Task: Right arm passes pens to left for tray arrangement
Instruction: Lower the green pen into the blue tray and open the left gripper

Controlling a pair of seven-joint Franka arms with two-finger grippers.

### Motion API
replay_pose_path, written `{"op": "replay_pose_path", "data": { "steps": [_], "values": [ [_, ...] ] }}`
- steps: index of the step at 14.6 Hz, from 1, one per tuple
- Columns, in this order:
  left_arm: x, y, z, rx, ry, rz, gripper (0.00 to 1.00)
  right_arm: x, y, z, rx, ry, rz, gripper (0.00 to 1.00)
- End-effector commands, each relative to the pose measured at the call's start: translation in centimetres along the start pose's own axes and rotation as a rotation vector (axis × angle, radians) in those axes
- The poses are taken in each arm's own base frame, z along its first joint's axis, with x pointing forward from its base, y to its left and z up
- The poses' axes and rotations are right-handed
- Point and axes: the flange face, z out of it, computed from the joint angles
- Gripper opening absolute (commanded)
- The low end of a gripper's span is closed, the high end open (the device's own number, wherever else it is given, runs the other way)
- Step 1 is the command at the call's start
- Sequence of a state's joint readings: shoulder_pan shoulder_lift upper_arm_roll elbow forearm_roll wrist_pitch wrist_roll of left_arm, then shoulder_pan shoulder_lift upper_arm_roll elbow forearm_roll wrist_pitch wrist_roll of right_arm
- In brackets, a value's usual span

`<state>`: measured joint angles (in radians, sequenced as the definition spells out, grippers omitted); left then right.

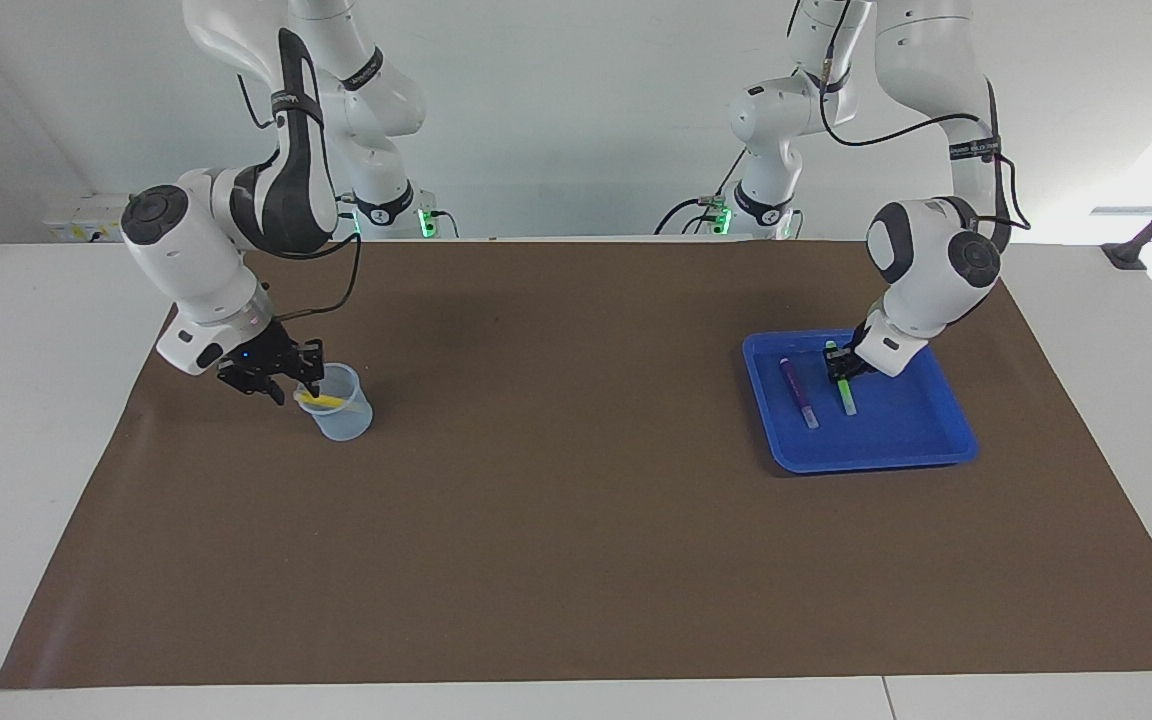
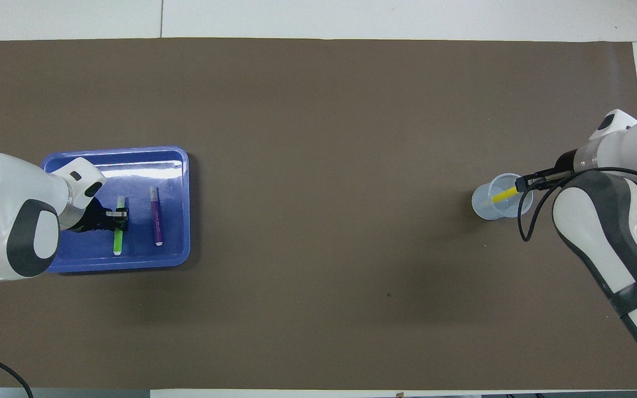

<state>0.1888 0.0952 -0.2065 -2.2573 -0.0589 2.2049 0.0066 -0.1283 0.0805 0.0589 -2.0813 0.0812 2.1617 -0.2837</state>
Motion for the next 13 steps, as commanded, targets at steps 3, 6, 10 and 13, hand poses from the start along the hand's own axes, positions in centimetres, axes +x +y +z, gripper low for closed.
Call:
{"op": "replay_pose_path", "data": {
  "steps": [3, 6, 10, 13],
  "values": [
    [-0.2, -0.2, 0.4, 0.017, 0.011, -0.011, 1.00, -0.7, 0.2, 0.0, 0.033, -0.008, -0.004, 0.48],
    [-0.2, -0.4, 0.4, 0.017, 0.011, -0.014, 1.00, -0.7, 0.0, 0.1, 0.043, 0.001, 0.002, 0.48],
    [0.0, -0.6, 0.1, 0.015, 0.006, -0.018, 1.00, -0.5, 0.0, 0.0, 0.039, 0.016, -0.001, 0.45],
    [0.9, -0.3, -1.4, 0.011, -0.017, -0.016, 1.00, -0.5, 0.2, 0.1, 0.040, 0.017, 0.002, 0.41]
  ]
}}
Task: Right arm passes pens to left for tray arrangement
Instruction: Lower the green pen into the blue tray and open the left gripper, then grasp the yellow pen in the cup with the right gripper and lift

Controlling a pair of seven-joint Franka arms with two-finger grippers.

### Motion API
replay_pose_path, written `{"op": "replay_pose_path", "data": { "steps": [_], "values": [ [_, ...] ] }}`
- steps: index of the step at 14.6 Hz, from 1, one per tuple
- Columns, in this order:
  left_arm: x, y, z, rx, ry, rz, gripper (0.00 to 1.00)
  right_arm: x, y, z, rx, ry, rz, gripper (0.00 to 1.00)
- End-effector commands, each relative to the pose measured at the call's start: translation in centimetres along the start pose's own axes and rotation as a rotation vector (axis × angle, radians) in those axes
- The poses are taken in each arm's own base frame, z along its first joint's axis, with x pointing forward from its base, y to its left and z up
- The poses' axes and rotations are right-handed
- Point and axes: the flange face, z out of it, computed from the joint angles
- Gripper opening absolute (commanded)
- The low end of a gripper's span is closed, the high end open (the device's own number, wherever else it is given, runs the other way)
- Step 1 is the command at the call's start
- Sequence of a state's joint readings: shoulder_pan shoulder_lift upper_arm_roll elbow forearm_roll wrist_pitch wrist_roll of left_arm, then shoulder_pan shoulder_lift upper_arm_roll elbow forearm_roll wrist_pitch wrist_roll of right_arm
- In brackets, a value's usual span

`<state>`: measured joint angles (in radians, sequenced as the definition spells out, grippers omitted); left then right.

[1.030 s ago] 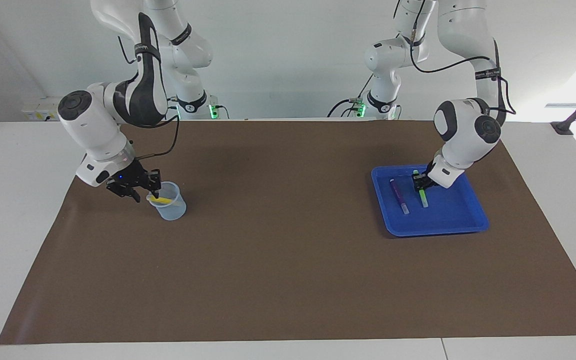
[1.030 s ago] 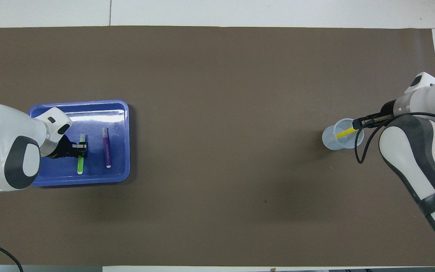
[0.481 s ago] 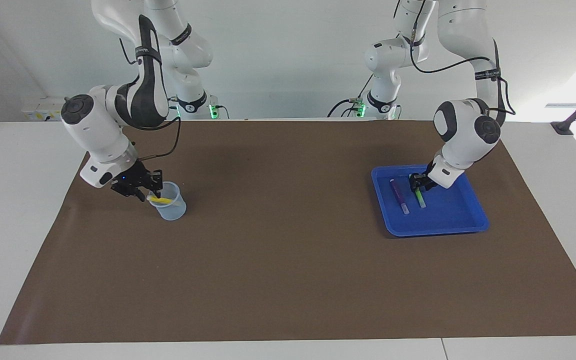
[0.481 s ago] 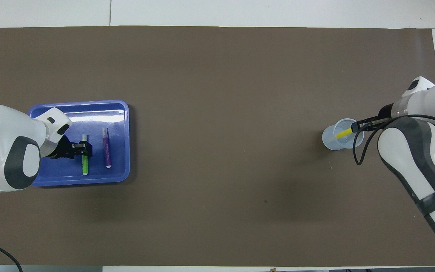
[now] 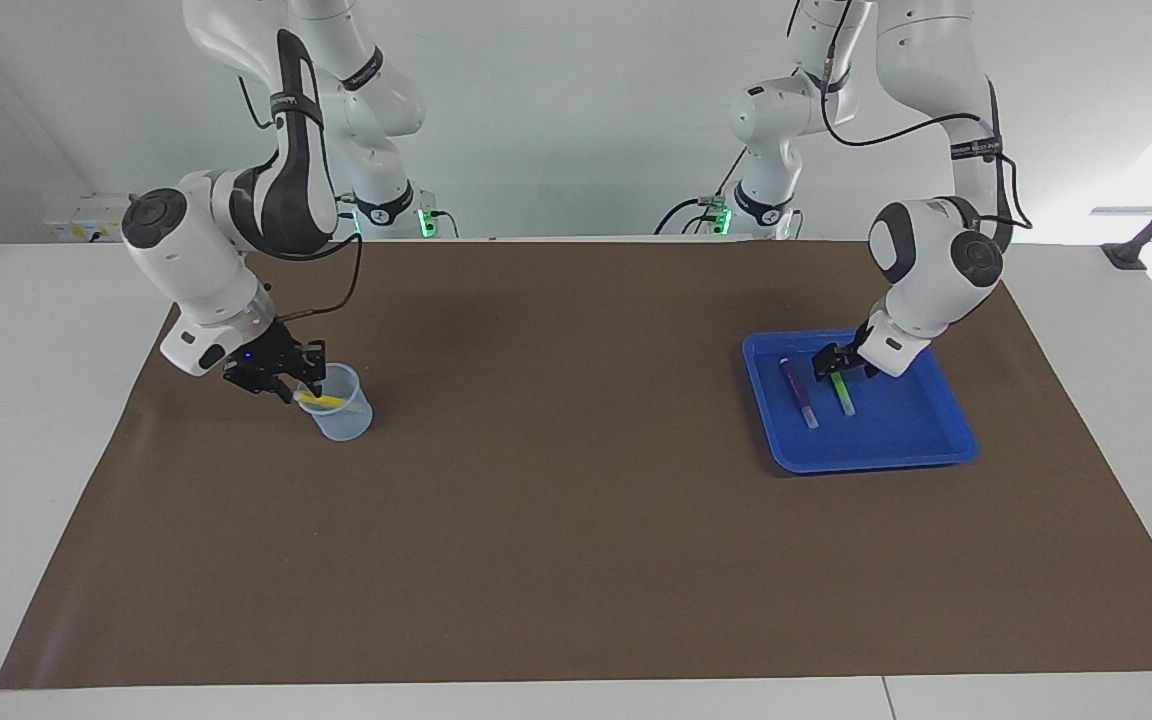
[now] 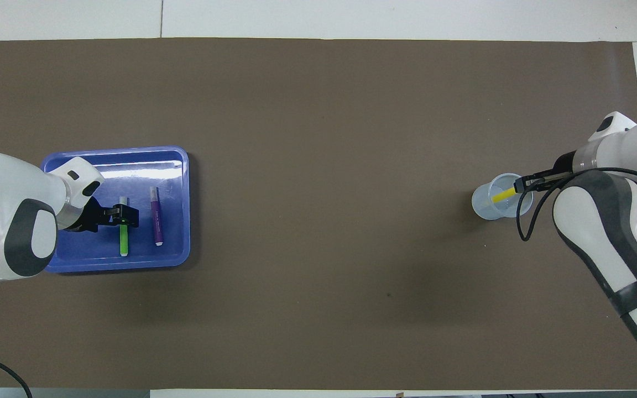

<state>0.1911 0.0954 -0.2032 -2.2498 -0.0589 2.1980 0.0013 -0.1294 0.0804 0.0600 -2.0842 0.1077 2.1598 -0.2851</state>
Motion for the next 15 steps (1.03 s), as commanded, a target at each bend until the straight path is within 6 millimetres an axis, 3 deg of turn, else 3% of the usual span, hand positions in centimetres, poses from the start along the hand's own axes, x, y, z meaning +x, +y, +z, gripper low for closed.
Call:
{"op": "replay_pose_path", "data": {
  "steps": [1, 7, 9, 13, 15],
  "values": [
    [1.1, 0.1, -2.2, 0.011, -0.035, -0.003, 1.00, -0.4, 0.3, -0.1, 0.029, 0.019, -0.002, 0.41],
    [2.0, 2.2, -10.7, -0.047, -0.100, -0.135, 1.00, -0.4, 0.4, -0.2, 0.038, 0.033, -0.002, 0.41],
    [1.6, 4.6, -14.1, -0.057, -0.126, -0.211, 1.00, -0.2, 0.5, -0.2, 0.034, 0.043, -0.004, 0.41],
    [-2.0, 9.9, -20.9, -0.162, -0.103, -0.437, 1.00, -0.2, 0.5, -0.2, 0.032, 0.049, -0.013, 0.42],
    [-4.1, 12.9, -23.0, -0.210, -0.122, -0.571, 1.00, -0.3, 0.5, -0.1, 0.030, 0.052, -0.028, 0.41]
  ]
}}
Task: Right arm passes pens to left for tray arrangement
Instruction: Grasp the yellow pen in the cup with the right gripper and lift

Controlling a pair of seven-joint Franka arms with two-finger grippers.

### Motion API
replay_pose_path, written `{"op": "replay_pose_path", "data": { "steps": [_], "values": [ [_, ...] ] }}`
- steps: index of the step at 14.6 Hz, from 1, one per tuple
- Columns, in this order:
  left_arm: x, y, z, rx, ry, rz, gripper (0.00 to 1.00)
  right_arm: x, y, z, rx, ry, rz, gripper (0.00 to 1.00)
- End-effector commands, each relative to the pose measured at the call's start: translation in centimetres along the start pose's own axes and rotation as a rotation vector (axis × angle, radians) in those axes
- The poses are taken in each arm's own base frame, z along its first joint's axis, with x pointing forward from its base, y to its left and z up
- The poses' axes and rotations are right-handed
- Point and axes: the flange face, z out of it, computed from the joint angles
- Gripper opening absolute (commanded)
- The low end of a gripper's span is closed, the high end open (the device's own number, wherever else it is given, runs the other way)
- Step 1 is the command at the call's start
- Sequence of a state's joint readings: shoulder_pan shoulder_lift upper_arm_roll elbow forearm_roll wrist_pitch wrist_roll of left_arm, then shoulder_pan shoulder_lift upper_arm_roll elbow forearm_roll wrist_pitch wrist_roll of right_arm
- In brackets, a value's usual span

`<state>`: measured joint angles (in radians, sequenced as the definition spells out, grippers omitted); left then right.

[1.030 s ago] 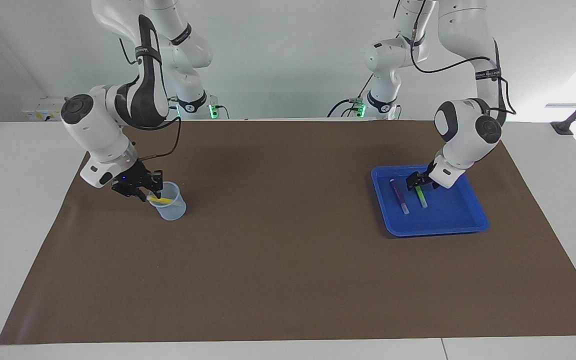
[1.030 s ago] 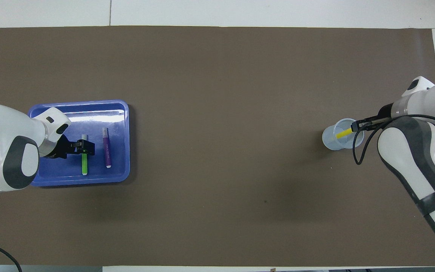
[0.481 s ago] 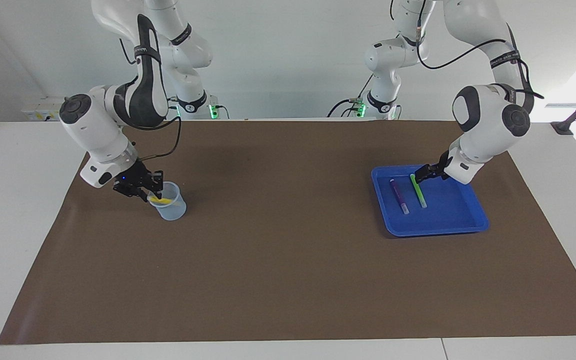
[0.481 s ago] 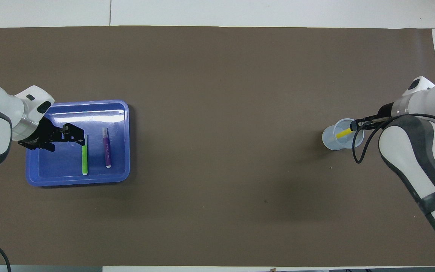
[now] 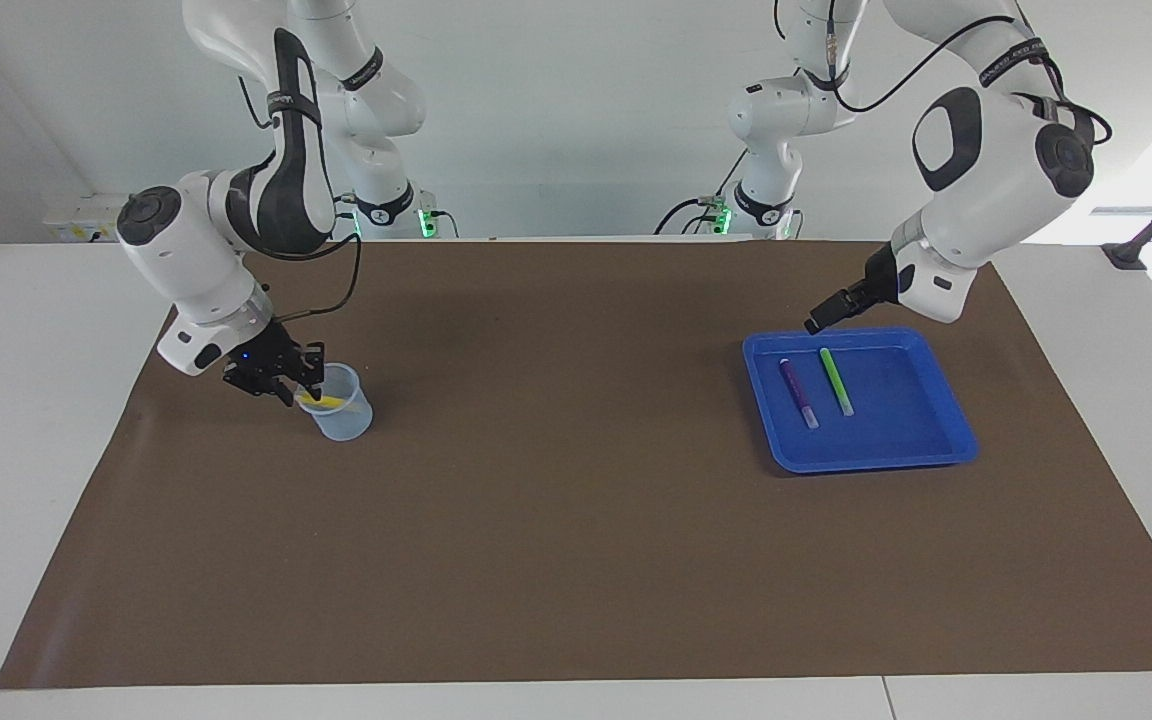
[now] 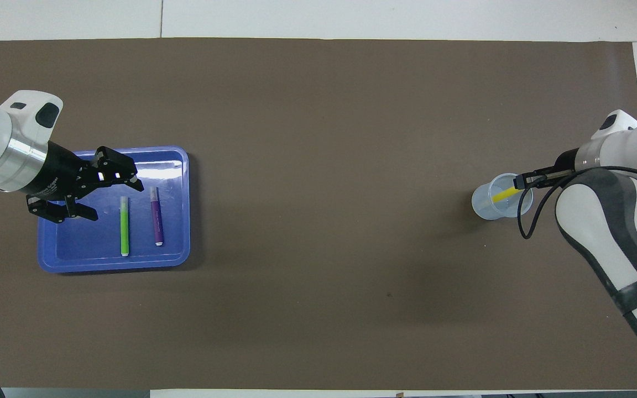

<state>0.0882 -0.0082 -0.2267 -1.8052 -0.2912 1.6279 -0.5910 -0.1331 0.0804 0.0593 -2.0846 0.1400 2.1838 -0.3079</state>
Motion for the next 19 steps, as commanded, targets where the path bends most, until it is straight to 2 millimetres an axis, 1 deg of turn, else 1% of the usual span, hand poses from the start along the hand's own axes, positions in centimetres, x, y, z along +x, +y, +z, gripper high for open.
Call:
{"op": "replay_pose_path", "data": {
  "steps": [1, 2, 3, 5, 7, 10, 13, 16, 18, 19],
  "values": [
    [-4.7, 1.8, -2.0, -0.051, -0.010, -0.185, 1.00, -0.5, 0.3, 0.2, 0.010, 0.024, -0.032, 0.40],
    [-5.9, 2.8, -2.2, -0.069, -0.016, -0.250, 1.00, -0.6, 0.3, 0.4, 0.010, 0.024, -0.031, 0.39],
    [-6.7, 3.3, -2.6, -0.098, -0.036, -0.303, 1.00, -0.7, 0.3, 0.5, 0.010, 0.022, -0.031, 0.39],
    [-7.5, 3.5, -3.3, -0.142, -0.055, -0.378, 1.00, -0.7, 0.4, 0.4, 0.011, 0.024, -0.029, 0.39],
    [-7.9, 3.9, -3.1, -0.149, -0.059, -0.400, 1.00, -0.7, 0.4, 0.4, 0.011, 0.023, -0.029, 0.39],
    [-8.2, 4.1, -3.4, -0.162, -0.048, -0.427, 1.00, -0.7, 0.3, 0.4, 0.013, 0.020, -0.031, 0.24],
    [-8.1, 4.3, -3.6, -0.179, -0.049, -0.460, 1.00, -0.7, 0.3, 0.3, 0.017, 0.013, -0.030, 0.00],
    [-8.1, 4.3, -3.6, -0.180, -0.050, -0.462, 1.00, -0.4, 0.0, -0.2, 0.048, 0.000, -0.016, 0.00],
    [-8.0, 4.3, -3.7, -0.187, -0.045, -0.464, 1.00, 0.2, -0.1, -1.3, 0.059, -0.013, -0.022, 0.00],
    [-8.0, 4.3, -3.7, -0.187, -0.045, -0.467, 1.00, 0.7, -0.3, -2.1, 0.066, -0.022, -0.026, 0.00]
  ]
}}
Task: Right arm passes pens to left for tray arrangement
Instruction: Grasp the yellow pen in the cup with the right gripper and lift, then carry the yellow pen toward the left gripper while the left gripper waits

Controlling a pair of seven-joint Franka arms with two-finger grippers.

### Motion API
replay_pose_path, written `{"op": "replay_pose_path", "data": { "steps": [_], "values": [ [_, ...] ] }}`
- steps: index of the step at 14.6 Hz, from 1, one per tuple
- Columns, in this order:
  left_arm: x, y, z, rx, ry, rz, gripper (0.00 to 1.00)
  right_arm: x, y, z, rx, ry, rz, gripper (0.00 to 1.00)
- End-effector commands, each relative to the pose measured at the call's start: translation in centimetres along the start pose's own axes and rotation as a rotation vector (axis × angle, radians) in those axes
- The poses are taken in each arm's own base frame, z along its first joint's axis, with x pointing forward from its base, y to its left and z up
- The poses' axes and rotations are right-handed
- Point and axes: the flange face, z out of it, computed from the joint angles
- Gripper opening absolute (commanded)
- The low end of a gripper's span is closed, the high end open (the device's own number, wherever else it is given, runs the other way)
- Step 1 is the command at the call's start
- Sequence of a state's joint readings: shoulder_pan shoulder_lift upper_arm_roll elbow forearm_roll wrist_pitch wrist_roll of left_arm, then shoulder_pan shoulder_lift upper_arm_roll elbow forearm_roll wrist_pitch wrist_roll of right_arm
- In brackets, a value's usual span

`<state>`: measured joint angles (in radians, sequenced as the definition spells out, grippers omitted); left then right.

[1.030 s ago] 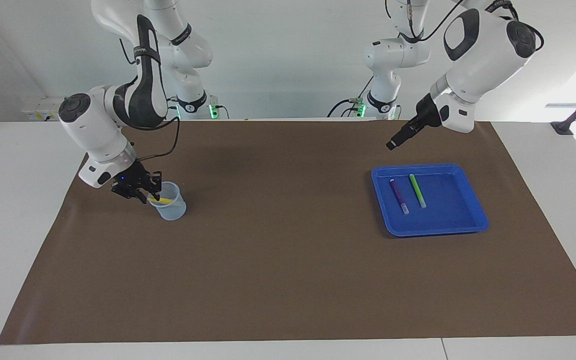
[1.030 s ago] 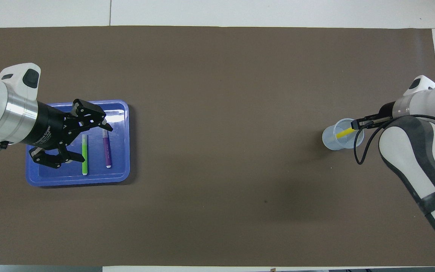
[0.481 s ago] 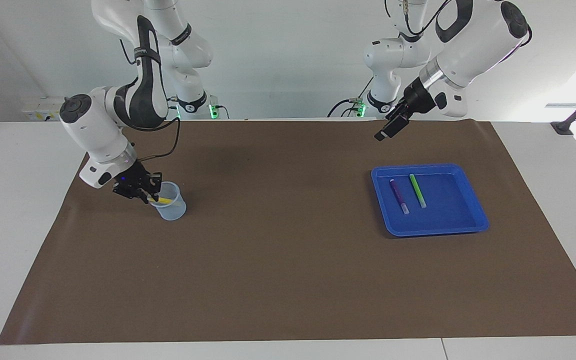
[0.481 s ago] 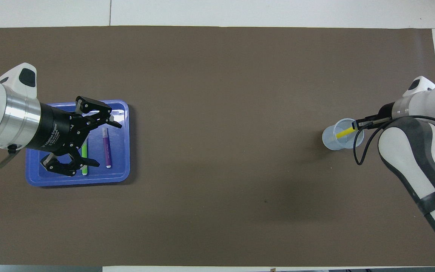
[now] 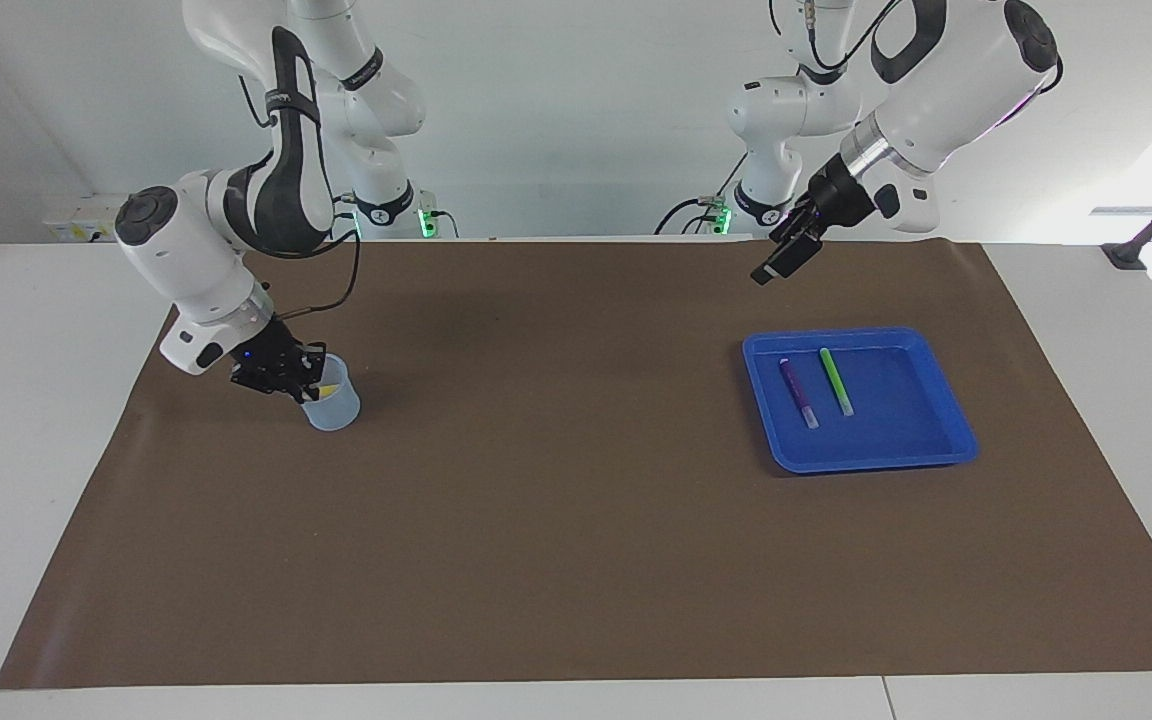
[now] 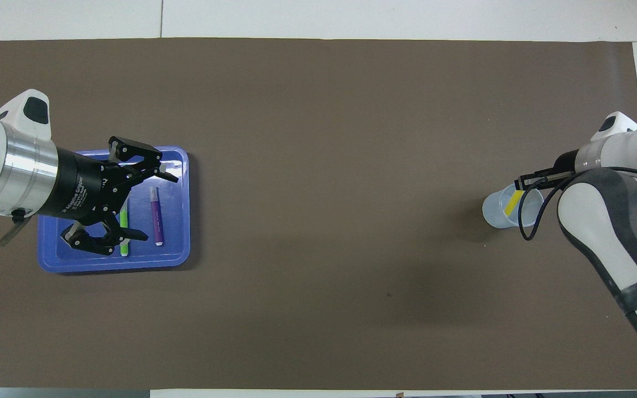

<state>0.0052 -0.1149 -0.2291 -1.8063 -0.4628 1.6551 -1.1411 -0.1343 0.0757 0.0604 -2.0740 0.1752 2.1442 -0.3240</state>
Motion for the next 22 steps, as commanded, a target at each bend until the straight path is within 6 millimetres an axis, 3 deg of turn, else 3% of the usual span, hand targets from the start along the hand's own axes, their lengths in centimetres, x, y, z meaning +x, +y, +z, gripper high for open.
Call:
{"op": "replay_pose_path", "data": {
  "steps": [1, 4, 6, 9, 11, 15, 18, 22],
  "values": [
    [-0.5, -0.4, -0.1, -0.022, -0.003, -0.023, 1.00, 1.4, -0.7, -3.0, 0.030, -0.005, -0.038, 0.00],
    [-0.5, -0.3, -0.2, -0.030, -0.003, -0.047, 1.00, 3.2, -3.9, -7.1, -0.019, 0.007, -0.128, 0.00],
    [-0.5, 0.0, -0.4, -0.057, -0.010, -0.107, 1.00, 4.4, -6.0, -11.0, -0.097, 0.024, -0.202, 0.00],
    [-0.4, 0.4, -0.8, -0.098, -0.007, -0.192, 1.00, 5.4, -14.1, -15.1, -0.095, 0.048, -0.236, 0.00],
    [-0.3, 0.6, -1.0, -0.121, -0.003, -0.226, 1.00, 5.4, -19.9, -15.2, -0.053, 0.075, -0.147, 0.00],
    [0.2, 0.8, -0.8, -0.153, -0.026, -0.278, 1.00, 4.1, -31.4, -13.7, 0.147, 0.137, 0.229, 0.00],
    [0.6, 0.7, -0.6, -0.185, -0.105, -0.412, 1.00, 2.9, -36.7, -13.3, 0.217, 0.192, 0.377, 0.00],
    [1.3, 0.6, 1.3, -0.151, -0.228, -0.680, 1.00, 1.6, -40.3, -12.4, 0.313, 0.238, 0.587, 0.00]
  ]
}}
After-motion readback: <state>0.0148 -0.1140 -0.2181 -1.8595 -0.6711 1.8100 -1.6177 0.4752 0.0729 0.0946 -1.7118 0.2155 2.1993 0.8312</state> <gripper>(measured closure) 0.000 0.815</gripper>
